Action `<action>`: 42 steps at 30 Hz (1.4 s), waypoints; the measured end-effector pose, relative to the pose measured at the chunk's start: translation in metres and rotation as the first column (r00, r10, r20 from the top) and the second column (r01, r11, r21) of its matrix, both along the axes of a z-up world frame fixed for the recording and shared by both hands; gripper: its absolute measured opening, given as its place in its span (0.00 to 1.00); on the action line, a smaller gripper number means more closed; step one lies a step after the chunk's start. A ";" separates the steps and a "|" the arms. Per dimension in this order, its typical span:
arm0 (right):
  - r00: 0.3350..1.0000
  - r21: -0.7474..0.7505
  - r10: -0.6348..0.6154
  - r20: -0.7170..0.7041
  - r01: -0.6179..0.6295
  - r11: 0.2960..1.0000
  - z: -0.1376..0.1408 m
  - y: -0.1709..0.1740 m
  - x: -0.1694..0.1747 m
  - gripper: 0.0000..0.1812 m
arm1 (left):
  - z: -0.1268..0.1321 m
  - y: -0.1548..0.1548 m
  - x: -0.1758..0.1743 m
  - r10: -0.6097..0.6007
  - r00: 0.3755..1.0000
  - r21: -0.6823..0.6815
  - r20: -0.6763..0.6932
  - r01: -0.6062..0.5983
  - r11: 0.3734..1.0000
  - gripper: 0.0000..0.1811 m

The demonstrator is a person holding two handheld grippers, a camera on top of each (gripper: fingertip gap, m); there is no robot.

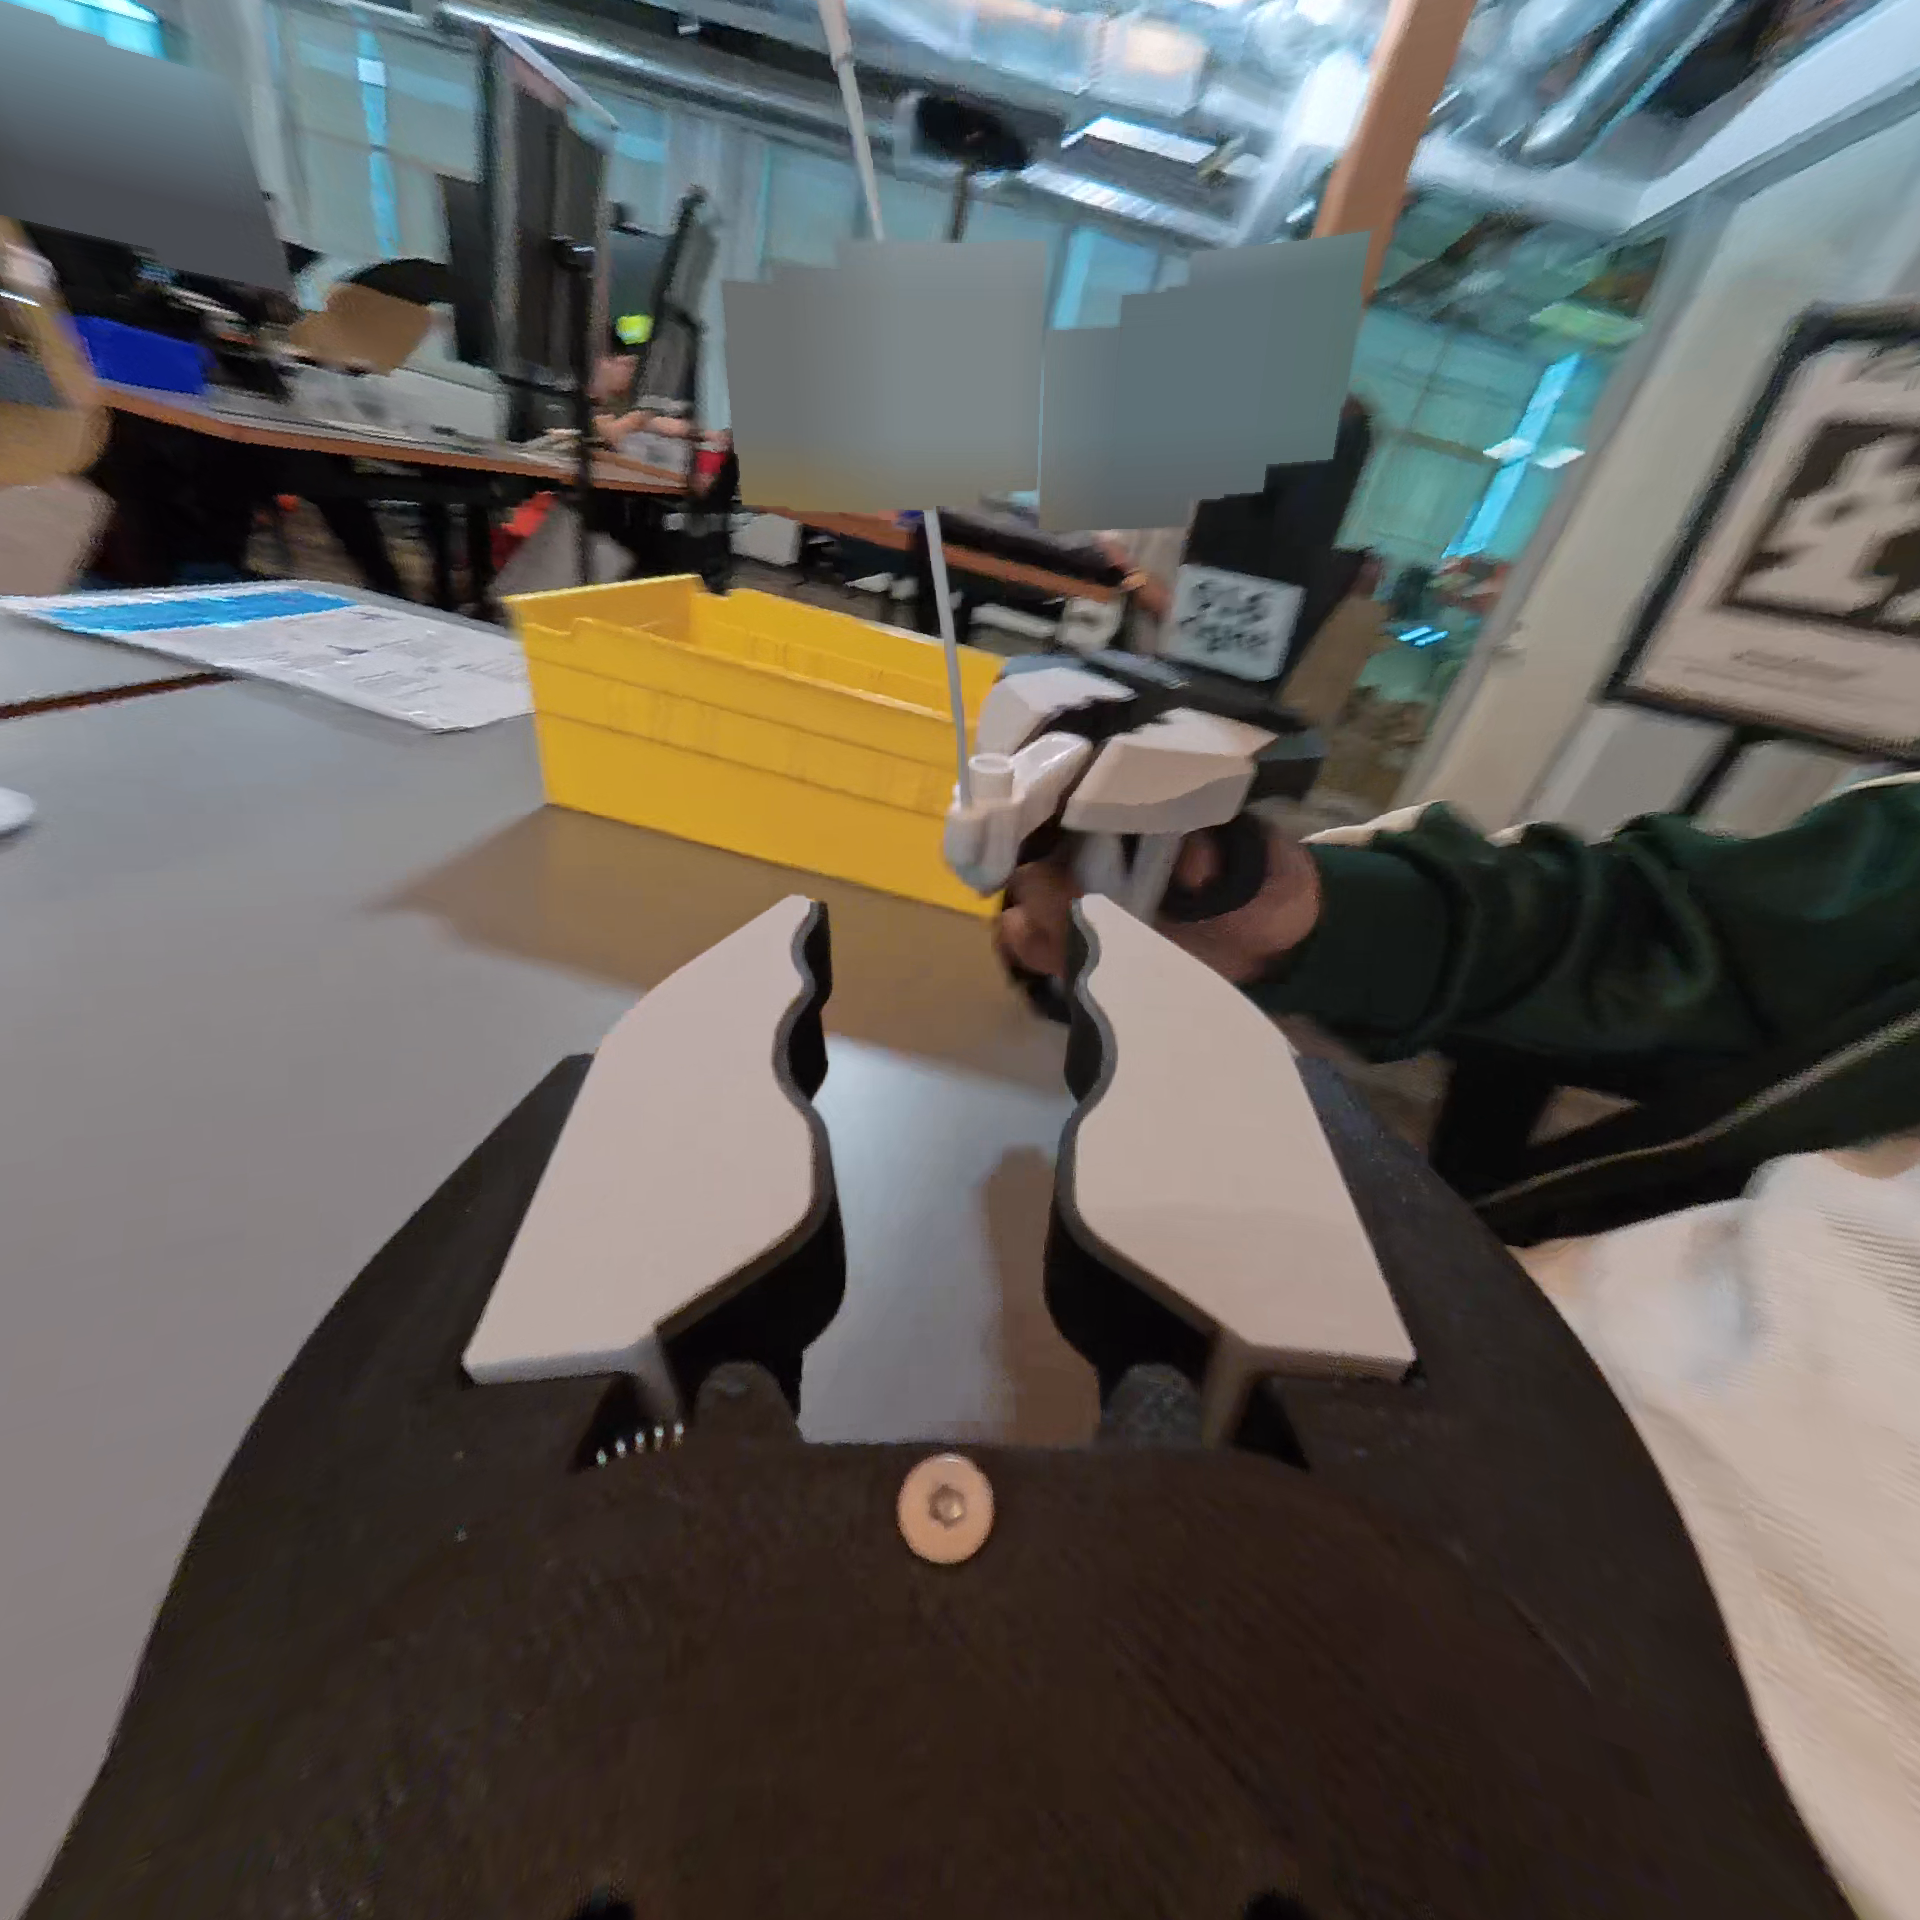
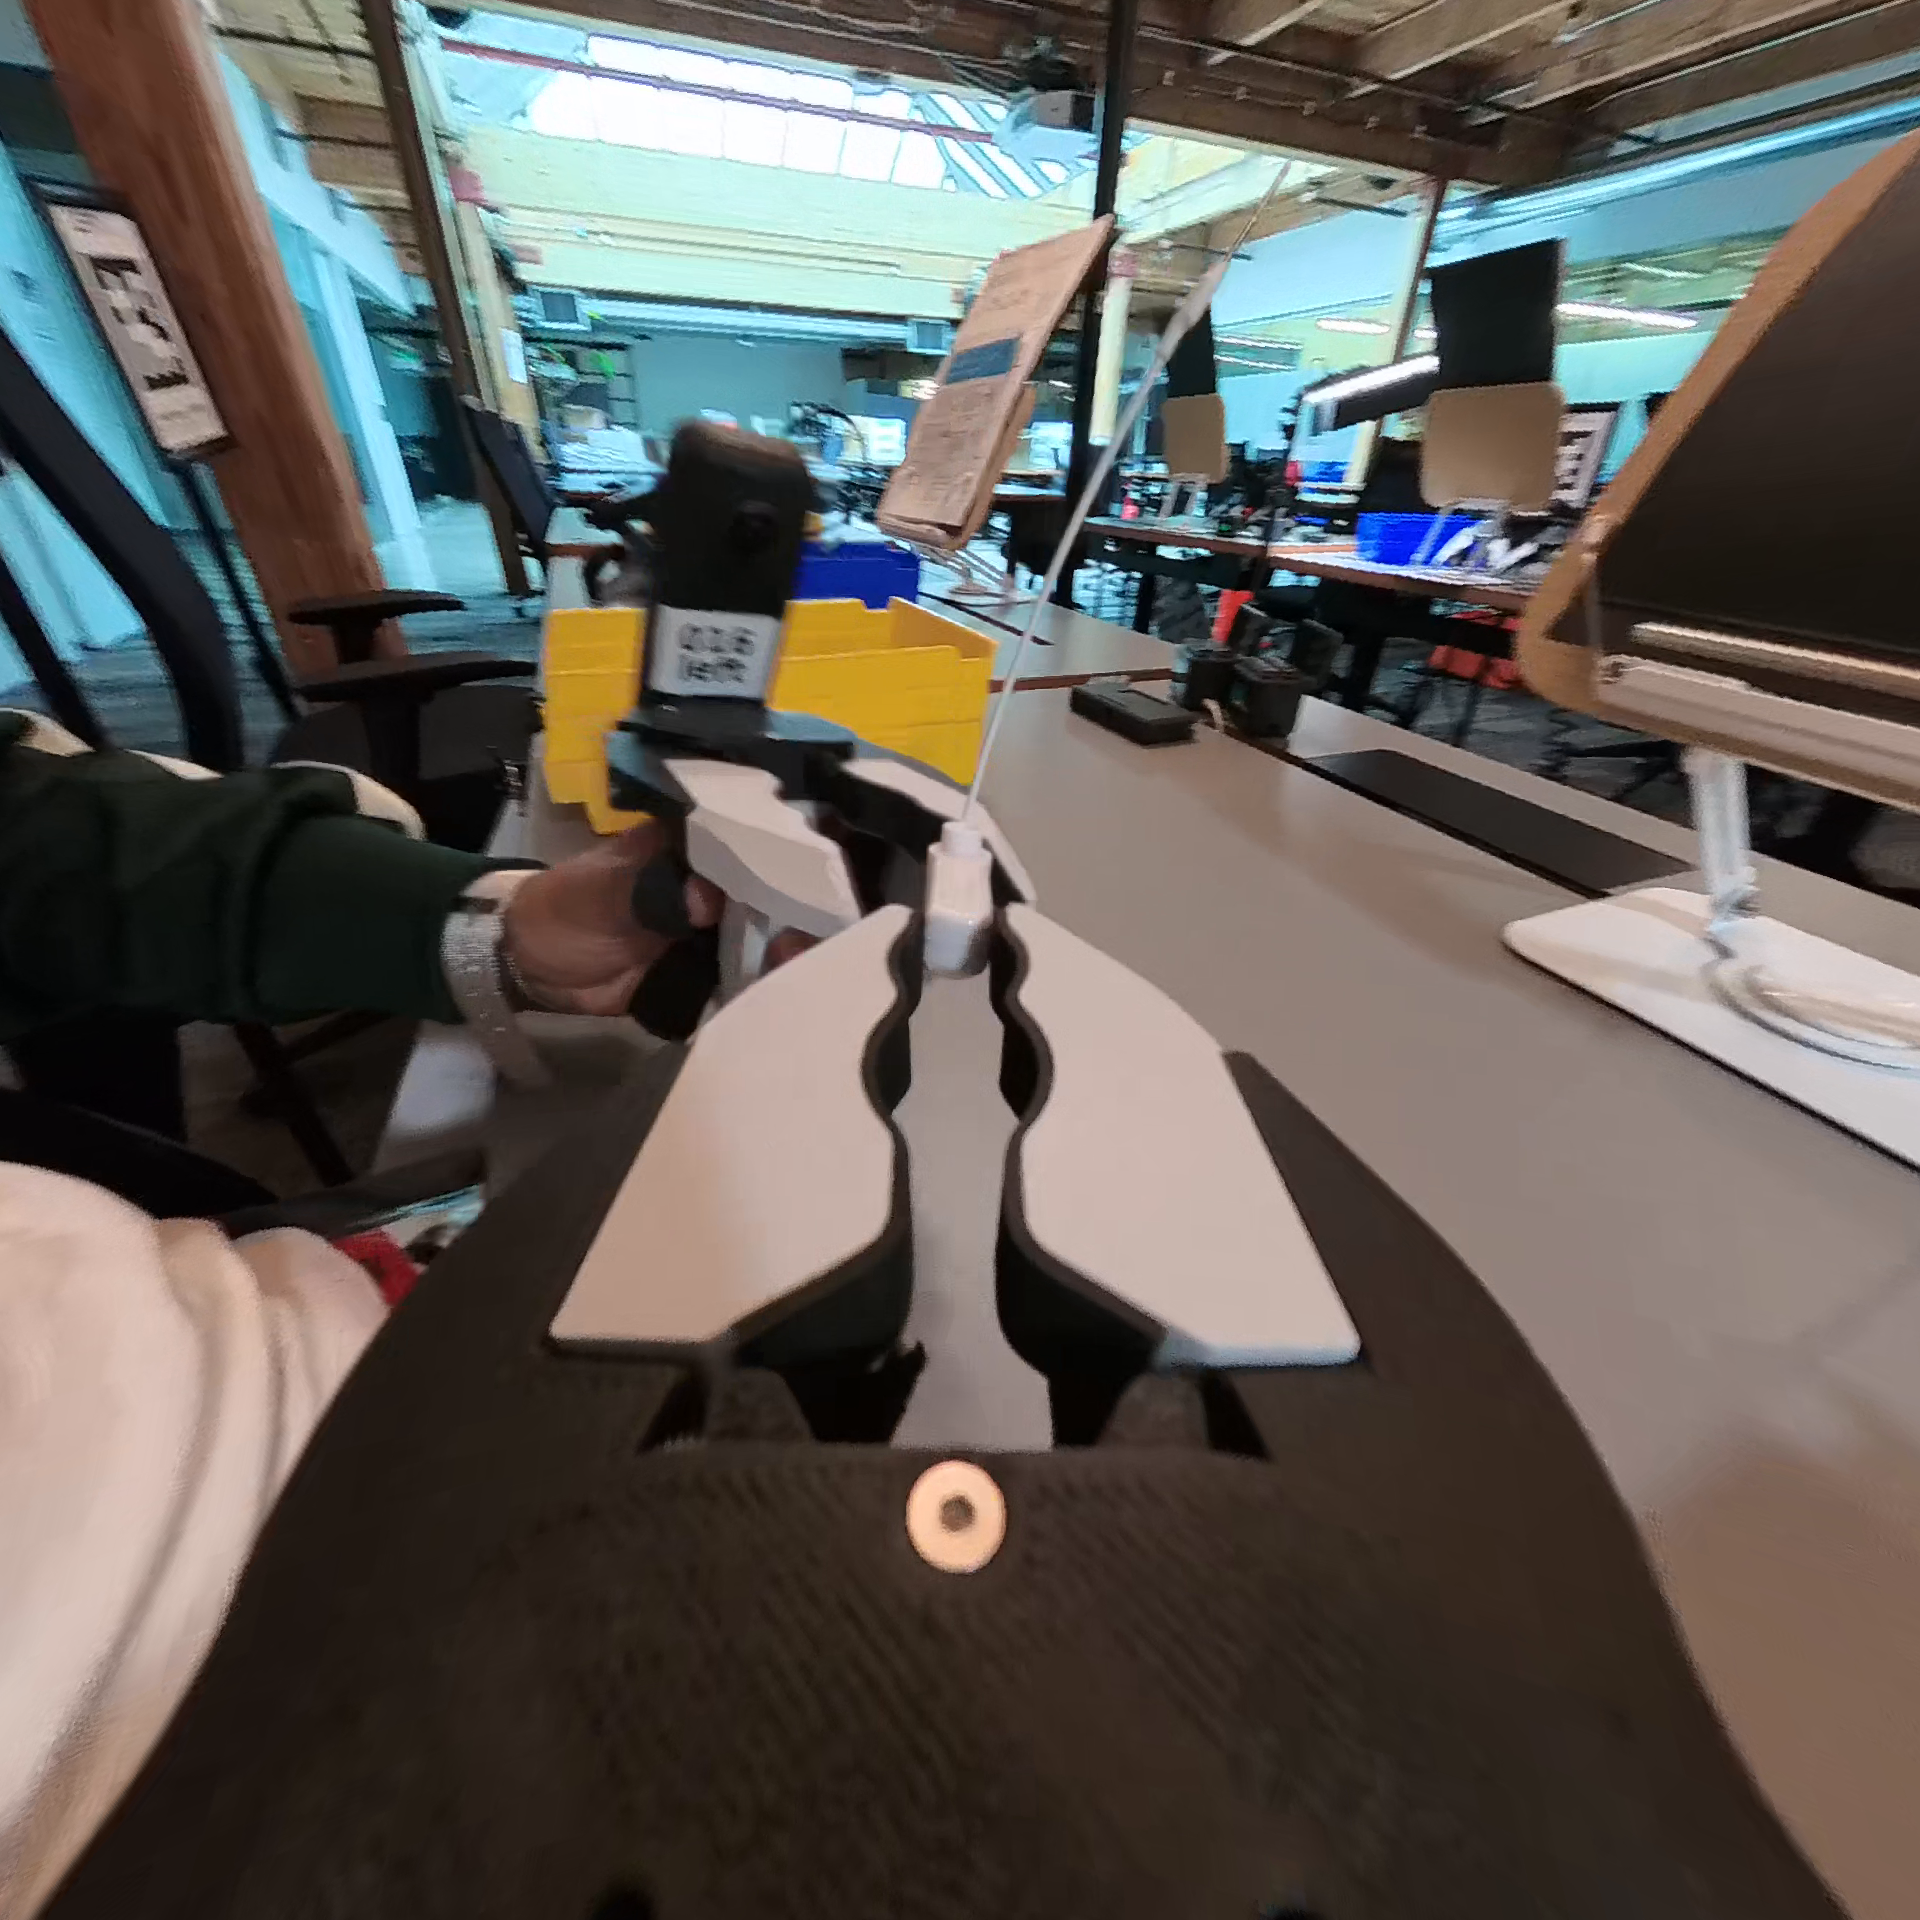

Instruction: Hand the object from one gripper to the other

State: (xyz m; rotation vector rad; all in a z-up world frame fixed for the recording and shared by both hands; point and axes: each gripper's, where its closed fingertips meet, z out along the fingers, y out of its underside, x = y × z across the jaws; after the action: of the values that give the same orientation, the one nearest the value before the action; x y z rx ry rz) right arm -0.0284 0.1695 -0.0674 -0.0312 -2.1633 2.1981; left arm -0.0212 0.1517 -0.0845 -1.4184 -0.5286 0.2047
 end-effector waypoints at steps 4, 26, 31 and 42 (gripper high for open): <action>0.990 0.086 -0.130 0.045 0.126 0.988 -0.009 0.000 -0.016 0.07 | -0.003 -0.013 -0.010 0.210 0.945 -0.294 -0.251 -0.281 0.914 0.19; 0.984 0.103 -0.056 0.169 0.038 0.994 -0.015 -0.018 0.013 0.10 | -0.010 0.004 -0.007 0.093 0.697 -0.571 -0.711 -0.649 0.503 0.07; 0.997 -0.081 -0.071 0.028 0.073 0.994 0.010 -0.012 0.008 0.40 | -0.007 0.003 -0.008 0.099 0.699 -0.550 -0.709 -0.635 0.543 0.07; 0.389 0.177 0.042 -0.920 0.318 0.931 -0.019 -0.003 0.021 0.14 | -0.022 0.002 -0.010 0.028 0.742 -0.598 -0.669 -0.561 0.573 0.08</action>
State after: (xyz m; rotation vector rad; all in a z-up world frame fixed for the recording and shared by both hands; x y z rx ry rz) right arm -0.0075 0.1660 -0.0869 0.7996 -1.6524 1.1516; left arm -0.0310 0.1536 -0.1066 -1.9623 -0.1213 1.2936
